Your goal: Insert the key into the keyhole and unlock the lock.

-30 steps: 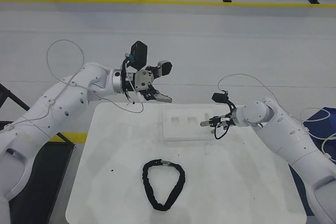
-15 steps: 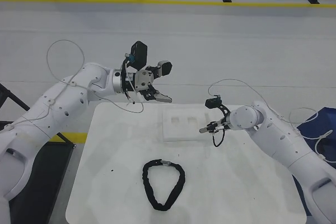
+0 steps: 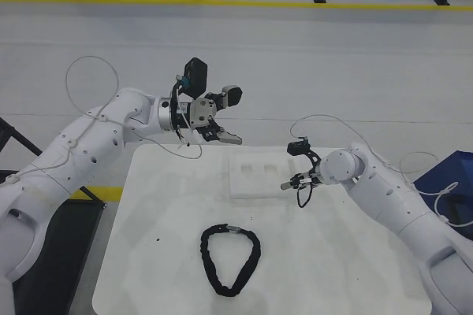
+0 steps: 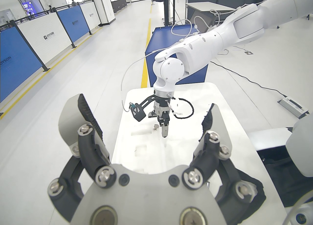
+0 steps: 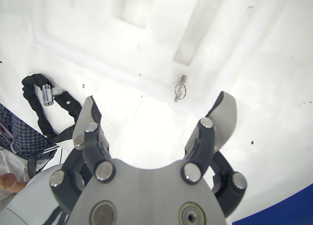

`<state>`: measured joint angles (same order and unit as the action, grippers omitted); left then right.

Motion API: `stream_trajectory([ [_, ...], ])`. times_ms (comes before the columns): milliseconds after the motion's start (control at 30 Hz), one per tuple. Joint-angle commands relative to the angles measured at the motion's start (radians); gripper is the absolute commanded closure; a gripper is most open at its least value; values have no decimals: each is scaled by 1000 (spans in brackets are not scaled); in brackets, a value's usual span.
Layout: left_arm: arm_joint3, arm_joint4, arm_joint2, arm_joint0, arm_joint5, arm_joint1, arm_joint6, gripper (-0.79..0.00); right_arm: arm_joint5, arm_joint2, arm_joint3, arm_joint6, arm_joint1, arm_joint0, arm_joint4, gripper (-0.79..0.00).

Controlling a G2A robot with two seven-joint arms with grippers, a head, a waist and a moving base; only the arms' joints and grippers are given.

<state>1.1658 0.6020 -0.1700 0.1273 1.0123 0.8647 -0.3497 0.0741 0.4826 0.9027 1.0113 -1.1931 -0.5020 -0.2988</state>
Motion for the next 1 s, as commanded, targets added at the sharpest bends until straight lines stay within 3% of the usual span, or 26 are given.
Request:
stream_trajectory([
  [0, 0, 0, 0, 0, 0, 0, 0, -785, -26, -3, -8, 3, -5, 2, -12, -548],
  [33, 0, 0, 0, 0, 0, 0, 0, -785, -44, -4, -12, 4, -9, 4, -18, -437],
  [67, 0, 0, 0, 0, 0, 0, 0, -785, -61, -3, -16, -1, -12, 4, -20, -391],
  [267, 0, 0, 0, 0, 0, 0, 0, -785, -123, -2, -39, 7, -28, 6, -42, -382],
  [533, 0, 0, 0, 0, 0, 0, 0, -785, -144, -3, -47, 33, -45, 4, -67, -231],
  [967, 0, 0, 0, 0, 0, 0, 0, -785, -134, 8, -118, 15, -80, 6, -70, -89],
])
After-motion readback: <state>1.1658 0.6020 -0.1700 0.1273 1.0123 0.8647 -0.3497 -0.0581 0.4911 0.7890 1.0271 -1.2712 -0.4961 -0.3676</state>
